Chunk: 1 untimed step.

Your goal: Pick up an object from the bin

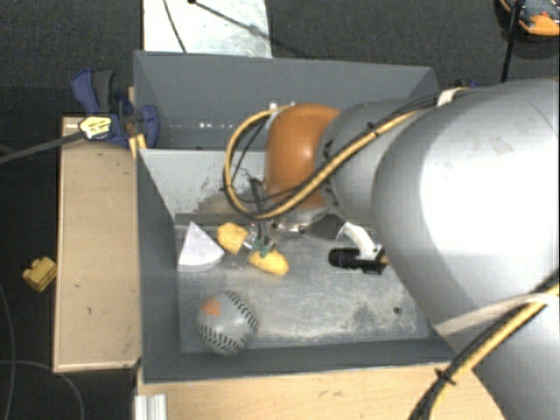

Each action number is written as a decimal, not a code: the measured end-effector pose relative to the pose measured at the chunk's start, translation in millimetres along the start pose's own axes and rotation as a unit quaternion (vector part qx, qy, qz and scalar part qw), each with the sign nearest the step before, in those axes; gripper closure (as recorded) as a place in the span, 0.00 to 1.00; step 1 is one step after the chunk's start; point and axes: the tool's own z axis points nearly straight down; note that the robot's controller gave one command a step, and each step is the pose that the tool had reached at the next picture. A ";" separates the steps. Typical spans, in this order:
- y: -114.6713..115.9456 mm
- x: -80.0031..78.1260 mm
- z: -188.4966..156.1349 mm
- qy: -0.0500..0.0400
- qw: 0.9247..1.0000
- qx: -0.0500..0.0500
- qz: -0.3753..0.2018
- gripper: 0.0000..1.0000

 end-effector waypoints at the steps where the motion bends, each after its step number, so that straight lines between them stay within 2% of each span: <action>1: 0.0 0.0 -1.4 0.000 1.000 0.000 0.000 1.00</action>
Offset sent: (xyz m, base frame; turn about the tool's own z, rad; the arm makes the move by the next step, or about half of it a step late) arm 0.0001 0.0000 0.0772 0.0000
